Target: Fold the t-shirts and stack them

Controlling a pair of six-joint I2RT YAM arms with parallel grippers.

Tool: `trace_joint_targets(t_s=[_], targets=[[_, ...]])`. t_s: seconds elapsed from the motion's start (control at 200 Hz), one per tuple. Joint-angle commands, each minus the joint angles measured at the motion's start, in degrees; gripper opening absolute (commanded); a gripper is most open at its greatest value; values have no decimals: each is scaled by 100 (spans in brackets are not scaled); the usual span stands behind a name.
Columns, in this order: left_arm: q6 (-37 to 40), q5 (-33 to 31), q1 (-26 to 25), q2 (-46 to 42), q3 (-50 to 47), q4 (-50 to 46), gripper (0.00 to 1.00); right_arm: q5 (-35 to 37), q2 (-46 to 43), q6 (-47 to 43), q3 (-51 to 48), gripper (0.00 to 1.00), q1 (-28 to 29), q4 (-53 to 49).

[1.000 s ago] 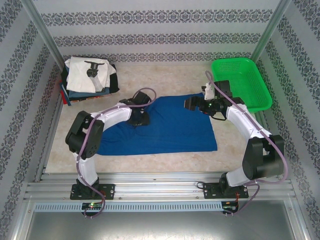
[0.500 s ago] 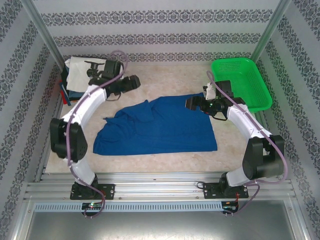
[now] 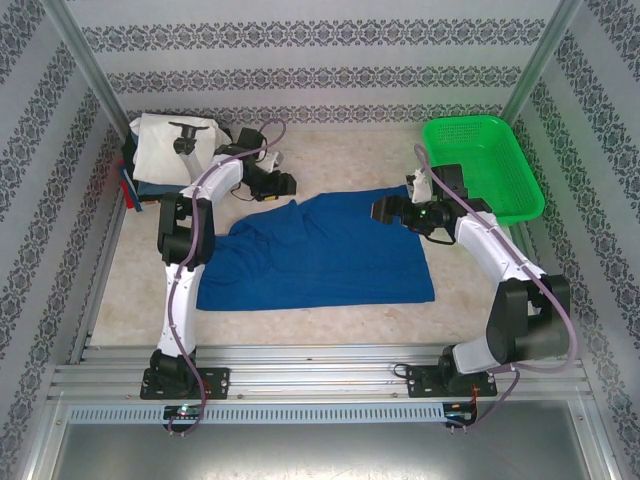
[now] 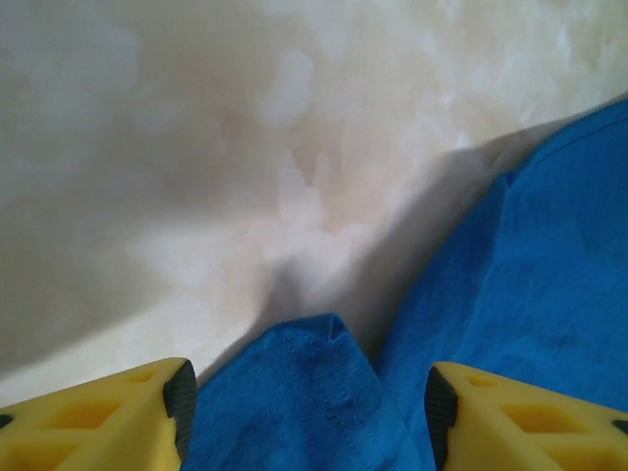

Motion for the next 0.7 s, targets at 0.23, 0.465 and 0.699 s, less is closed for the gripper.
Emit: trace_joint_targets(t_s=[0.23, 0.465, 0.699], targets=[[227, 382, -145, 255, 101, 269, 58, -28, -225, 38, -152, 98, -20, -60], [352, 207, -221, 389, 105, 246, 54, -1, -226, 39, -175, 98, -25, -70], [318, -35, -288, 434, 82, 383, 47, -18, -263, 39, -182, 98, -33, -76]])
